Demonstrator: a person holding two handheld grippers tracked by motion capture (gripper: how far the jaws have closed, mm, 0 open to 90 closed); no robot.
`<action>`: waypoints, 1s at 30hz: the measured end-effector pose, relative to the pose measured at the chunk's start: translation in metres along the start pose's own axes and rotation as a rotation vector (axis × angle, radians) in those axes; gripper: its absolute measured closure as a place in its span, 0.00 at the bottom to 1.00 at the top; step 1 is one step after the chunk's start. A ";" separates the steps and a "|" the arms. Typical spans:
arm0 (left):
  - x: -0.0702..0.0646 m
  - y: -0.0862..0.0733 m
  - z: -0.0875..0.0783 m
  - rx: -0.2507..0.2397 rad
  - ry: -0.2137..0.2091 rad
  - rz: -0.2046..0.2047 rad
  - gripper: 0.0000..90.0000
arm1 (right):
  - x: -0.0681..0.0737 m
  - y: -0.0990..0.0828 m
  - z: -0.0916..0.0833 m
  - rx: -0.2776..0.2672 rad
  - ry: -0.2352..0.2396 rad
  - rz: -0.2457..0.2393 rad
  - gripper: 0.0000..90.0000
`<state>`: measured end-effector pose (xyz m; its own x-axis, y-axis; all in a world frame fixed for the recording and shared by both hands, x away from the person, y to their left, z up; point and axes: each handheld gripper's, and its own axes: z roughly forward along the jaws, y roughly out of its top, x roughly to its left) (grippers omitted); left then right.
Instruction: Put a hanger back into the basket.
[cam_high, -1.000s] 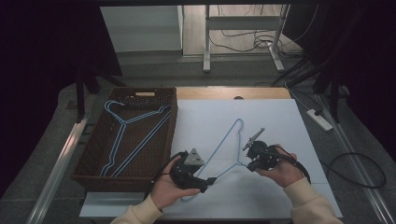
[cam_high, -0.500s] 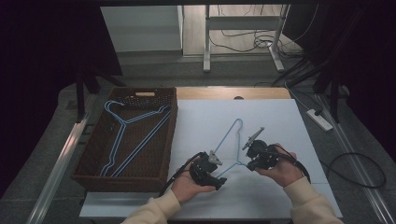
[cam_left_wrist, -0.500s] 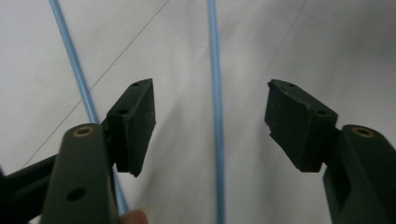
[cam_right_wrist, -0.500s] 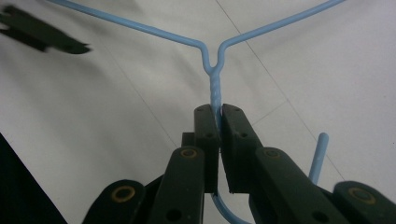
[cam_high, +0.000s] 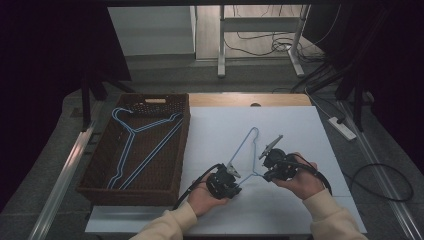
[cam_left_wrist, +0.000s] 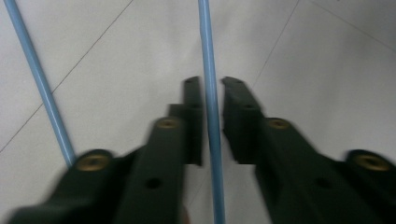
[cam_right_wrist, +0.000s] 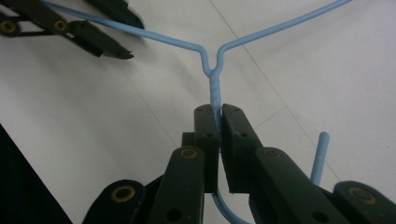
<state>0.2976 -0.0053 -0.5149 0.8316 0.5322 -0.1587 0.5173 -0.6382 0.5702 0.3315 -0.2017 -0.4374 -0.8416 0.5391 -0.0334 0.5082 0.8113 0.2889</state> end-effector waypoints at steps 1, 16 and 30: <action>0.002 0.000 -0.002 -0.002 -0.013 -0.018 0.94 | 0.000 0.000 -0.001 -0.005 0.001 0.004 0.95; 0.010 0.002 -0.023 -0.102 -0.008 -0.117 0.96 | -0.002 -0.030 -0.044 -0.583 0.028 0.077 0.50; 0.010 0.010 -0.056 -0.230 -0.017 -0.159 0.96 | -0.003 -0.093 -0.055 -0.890 0.091 0.101 0.40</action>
<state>0.2995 0.0246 -0.4661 0.7480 0.6049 -0.2731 0.5836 -0.4033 0.7048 0.2764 -0.2910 -0.4121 -0.8309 0.5479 0.0974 0.2826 0.2647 0.9220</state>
